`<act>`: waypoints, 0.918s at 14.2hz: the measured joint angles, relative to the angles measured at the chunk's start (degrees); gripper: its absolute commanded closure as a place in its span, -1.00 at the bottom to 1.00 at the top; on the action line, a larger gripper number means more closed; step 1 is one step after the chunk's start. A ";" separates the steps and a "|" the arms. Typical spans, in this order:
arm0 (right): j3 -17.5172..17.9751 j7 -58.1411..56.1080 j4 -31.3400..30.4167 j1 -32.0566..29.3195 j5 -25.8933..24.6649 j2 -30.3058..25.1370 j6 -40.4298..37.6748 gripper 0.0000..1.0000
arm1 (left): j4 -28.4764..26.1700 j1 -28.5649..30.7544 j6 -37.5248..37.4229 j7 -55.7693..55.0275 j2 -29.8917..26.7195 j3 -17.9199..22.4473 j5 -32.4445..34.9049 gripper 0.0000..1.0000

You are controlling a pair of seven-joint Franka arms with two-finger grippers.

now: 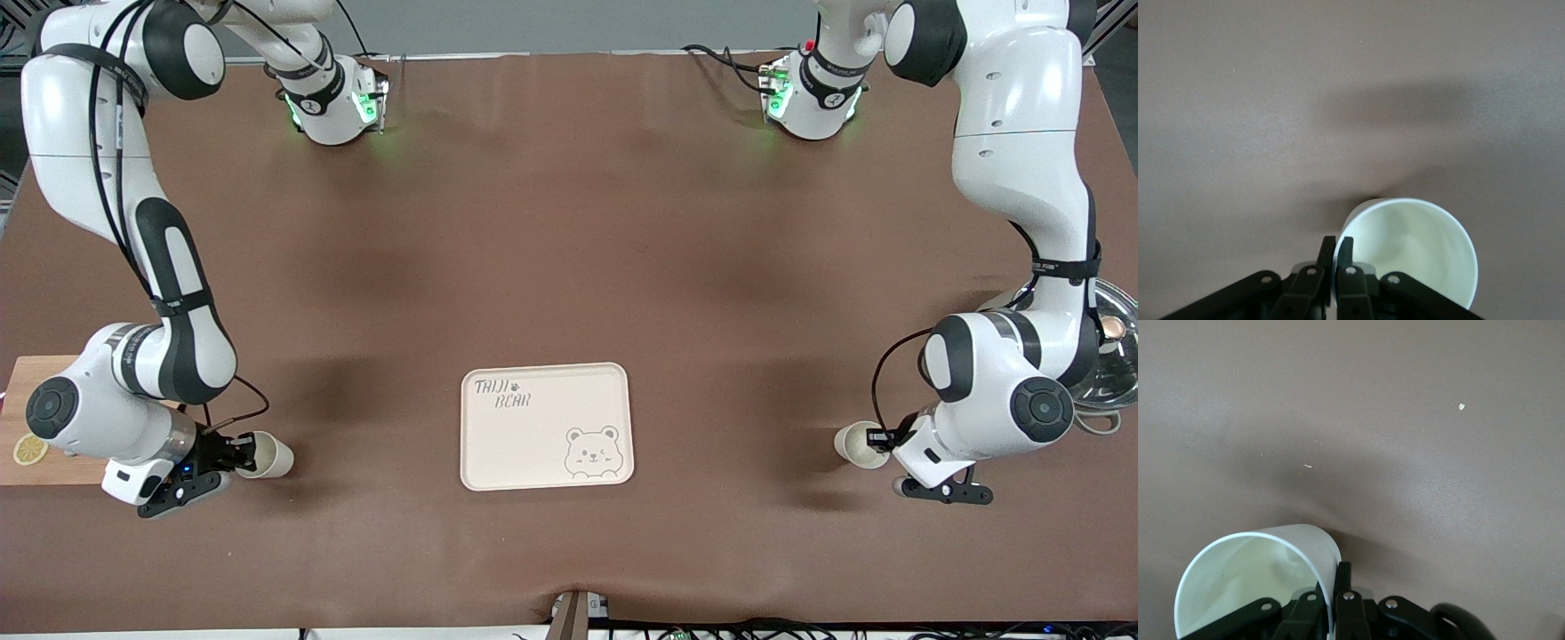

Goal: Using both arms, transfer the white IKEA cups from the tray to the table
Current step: 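Lower the cups onto the table with the right and left grippers, then open the right and left grippers and lift away from the cups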

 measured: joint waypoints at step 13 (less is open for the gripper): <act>0.12 -0.01 0.63 0.00 0.00 -0.10 0.15 -1.00 | 1.34 0.19 -3.03 -0.02 -4.49 -0.02 0.00 -1.00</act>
